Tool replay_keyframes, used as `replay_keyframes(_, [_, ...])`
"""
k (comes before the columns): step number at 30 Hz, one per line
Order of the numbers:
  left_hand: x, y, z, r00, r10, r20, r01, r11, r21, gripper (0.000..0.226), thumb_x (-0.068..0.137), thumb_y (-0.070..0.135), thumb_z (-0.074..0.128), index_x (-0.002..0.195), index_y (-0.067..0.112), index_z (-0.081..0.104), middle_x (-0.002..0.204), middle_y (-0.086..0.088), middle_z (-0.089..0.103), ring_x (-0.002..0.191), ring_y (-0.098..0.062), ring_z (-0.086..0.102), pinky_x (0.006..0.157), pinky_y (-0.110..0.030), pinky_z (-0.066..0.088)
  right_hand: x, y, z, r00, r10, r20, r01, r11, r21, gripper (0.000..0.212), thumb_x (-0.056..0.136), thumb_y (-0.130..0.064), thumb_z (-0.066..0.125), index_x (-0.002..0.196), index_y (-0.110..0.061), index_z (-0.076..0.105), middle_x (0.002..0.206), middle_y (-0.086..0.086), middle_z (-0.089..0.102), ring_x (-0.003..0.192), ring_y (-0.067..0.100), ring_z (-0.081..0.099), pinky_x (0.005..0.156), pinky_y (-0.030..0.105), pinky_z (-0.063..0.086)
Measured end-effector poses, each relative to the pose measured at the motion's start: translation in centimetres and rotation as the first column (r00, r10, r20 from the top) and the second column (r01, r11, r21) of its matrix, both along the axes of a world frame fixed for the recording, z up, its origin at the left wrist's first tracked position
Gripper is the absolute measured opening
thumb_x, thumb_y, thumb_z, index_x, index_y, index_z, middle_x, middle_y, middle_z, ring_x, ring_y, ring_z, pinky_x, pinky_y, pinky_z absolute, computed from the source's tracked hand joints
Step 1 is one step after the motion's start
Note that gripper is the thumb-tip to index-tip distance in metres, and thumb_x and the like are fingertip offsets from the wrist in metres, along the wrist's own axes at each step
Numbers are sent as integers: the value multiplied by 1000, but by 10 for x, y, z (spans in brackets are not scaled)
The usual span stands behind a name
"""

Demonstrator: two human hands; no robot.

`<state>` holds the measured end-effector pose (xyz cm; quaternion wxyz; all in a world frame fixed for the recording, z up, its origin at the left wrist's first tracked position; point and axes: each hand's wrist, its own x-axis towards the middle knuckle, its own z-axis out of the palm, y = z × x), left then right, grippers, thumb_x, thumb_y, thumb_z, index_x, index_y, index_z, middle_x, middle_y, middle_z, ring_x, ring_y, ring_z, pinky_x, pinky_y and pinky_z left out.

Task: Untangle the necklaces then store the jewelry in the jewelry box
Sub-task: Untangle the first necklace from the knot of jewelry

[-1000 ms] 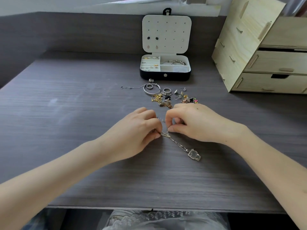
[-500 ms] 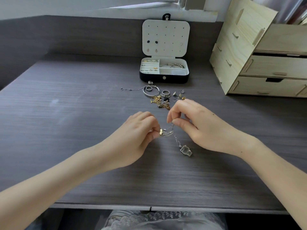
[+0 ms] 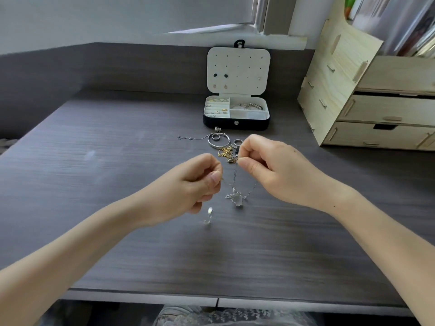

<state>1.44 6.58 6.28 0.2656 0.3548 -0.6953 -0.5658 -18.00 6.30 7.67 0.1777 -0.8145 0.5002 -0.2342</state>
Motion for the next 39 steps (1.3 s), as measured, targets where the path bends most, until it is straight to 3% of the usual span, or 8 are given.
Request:
replay_keyframes(10, [10, -10, 31, 959, 119, 258, -36, 951, -308, 25, 97, 19, 45, 73, 24, 44, 56, 14, 42, 56, -8, 33, 57, -25, 33, 28, -9, 42, 994, -88, 69, 101, 975, -198, 12, 91, -25, 56, 80, -26, 52, 53, -13, 51, 54, 1, 47, 57, 19, 32])
replay_keyframes(20, [41, -18, 51, 962, 130, 242, -50, 949, -311, 11, 93, 4, 53, 89, 11, 60, 55, 10, 54, 53, -2, 46, 51, -13, 34, 42, -9, 3, 908, 1, -418, -54, 992, -114, 9, 86, -32, 57, 90, -28, 65, 94, -14, 59, 94, 16, 49, 77, 30, 36])
replay_keyframes(22, [46, -20, 53, 959, 141, 248, -56, 946, -320, 11, 92, 6, 54, 88, 15, 61, 57, 8, 55, 54, -3, 46, 51, -12, 32, 47, -11, 1, 939, 32, -343, -97, 980, -174, 18, 83, -39, 61, 97, -31, 69, 116, -9, 59, 109, 19, 46, 84, 33, 33])
replay_keyframes(25, [52, -23, 57, 957, 150, 249, -62, 942, -330, 13, 92, 9, 56, 86, 19, 62, 59, 7, 58, 56, -5, 45, 50, -16, 32, 64, -14, 5, 993, 120, -21, -119, 991, 68, 26, 85, -34, 64, 111, -28, 66, 127, -13, 54, 120, 7, 42, 105, 31, 29])
replay_keyframes(28, [63, -29, 60, 958, 171, 229, -90, 940, -328, 11, 91, 8, 57, 85, 17, 63, 61, 6, 60, 58, -8, 48, 52, -16, 35, 83, -17, 8, 939, 82, 334, -192, 931, 311, 6, 87, -27, 66, 87, -21, 69, 108, -2, 69, 109, 14, 58, 104, 39, 39])
replay_keyframes(32, [92, -42, 59, 937, 258, 236, -173, 929, -327, 5, 89, 8, 61, 85, 10, 64, 60, 5, 60, 58, -7, 51, 54, -15, 39, 93, -30, 13, 775, 2, 632, -383, 797, 467, 19, 91, -21, 57, 80, -6, 60, 74, 7, 69, 76, 24, 67, 86, 34, 53])
replay_keyframes(35, [126, -56, 49, 884, 340, 322, -254, 925, -282, 8, 87, 14, 64, 82, 9, 67, 59, 5, 60, 55, -8, 47, 54, -18, 38, 101, -43, 15, 771, -36, 636, -343, 817, 463, 19, 92, -15, 56, 75, -7, 57, 51, -1, 52, 46, 16, 49, 51, 27, 48])
replay_keyframes(39, [175, -85, 31, 754, 496, 431, -406, 867, -289, 11, 87, 20, 65, 79, 13, 69, 61, 5, 61, 51, -4, 46, 54, -19, 37, 114, -66, 8, 901, -75, 427, -97, 925, 367, 14, 88, -20, 64, 80, -9, 69, 51, -4, 48, 43, 6, 38, 45, 17, 32])
